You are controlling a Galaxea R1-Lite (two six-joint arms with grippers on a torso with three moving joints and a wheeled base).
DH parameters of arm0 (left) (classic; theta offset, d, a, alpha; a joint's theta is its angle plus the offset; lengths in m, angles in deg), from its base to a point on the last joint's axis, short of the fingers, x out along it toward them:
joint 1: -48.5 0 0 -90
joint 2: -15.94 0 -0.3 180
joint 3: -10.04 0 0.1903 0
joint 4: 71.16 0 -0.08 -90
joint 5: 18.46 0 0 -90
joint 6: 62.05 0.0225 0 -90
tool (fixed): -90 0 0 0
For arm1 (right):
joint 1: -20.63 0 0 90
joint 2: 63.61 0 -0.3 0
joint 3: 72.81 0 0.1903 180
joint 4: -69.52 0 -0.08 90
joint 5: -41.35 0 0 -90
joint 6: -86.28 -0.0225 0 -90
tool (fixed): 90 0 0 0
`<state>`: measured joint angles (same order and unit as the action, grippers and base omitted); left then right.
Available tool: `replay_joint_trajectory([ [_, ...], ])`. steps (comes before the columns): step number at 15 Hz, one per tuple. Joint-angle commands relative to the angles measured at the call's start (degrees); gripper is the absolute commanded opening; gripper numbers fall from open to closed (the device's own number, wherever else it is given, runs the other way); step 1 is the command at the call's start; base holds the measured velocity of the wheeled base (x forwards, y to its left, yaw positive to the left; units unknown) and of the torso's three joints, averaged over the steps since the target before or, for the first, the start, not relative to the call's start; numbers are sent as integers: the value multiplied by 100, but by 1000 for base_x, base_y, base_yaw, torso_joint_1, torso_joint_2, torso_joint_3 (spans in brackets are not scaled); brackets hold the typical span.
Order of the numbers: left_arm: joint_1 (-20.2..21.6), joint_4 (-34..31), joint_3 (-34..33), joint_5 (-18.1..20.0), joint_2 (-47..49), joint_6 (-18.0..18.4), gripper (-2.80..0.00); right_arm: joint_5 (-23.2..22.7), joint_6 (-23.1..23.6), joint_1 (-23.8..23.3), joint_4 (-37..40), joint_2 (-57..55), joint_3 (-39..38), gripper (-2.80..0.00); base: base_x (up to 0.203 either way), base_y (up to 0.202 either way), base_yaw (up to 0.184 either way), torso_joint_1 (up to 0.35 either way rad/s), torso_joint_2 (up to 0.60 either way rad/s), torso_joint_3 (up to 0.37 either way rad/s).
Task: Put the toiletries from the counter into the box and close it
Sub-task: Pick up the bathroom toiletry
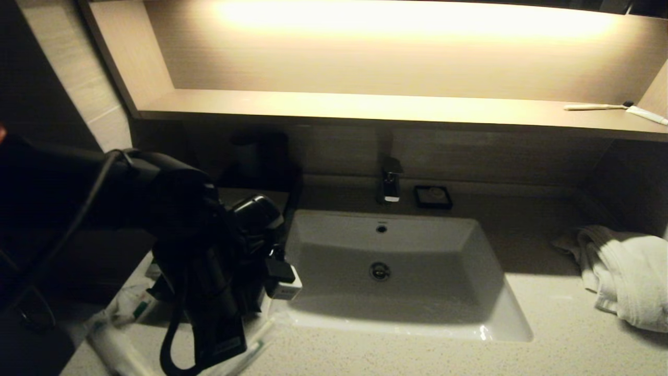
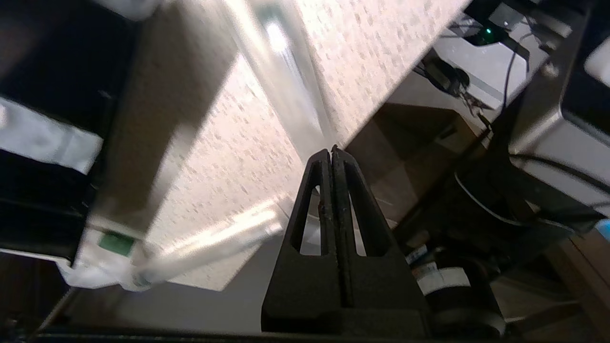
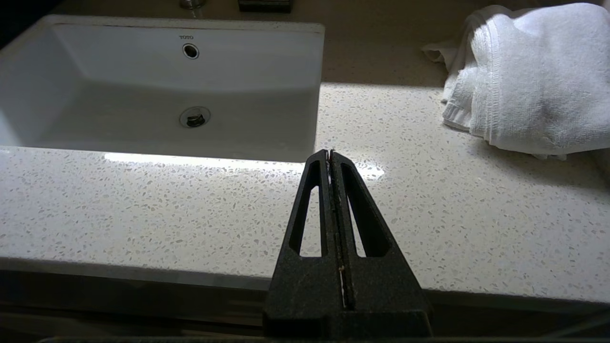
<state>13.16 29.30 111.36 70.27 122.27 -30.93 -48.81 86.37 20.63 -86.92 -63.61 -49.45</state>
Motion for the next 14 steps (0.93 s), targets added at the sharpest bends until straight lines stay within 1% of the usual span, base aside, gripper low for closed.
replay_joint_trajectory([
  [1,-39,-34,154,-129,186,16,-280,-2,0,0,-2,0,0,-280,0,0,0,0,0,0],
  [3,-60,-26,212,-253,264,15,-280,-2,0,0,-2,0,0,-280,0,0,0,0,0,0],
  [5,-79,-34,361,-277,371,-63,-280,-2,0,0,-2,0,0,-280,0,0,0,0,0,0],
  [8,-79,-276,633,-352,563,-107,-280,-2,0,0,-2,0,0,-280,0,0,0,0,0,0],
  [12,-125,-307,670,-410,622,-107,-280,-2,0,0,-5,0,0,-280,0,0,0,0,0,0],
  [14,-144,-403,752,-523,708,-110,-280,-2,0,0,-2,0,0,-280,0,0,0,0,0,0],
])
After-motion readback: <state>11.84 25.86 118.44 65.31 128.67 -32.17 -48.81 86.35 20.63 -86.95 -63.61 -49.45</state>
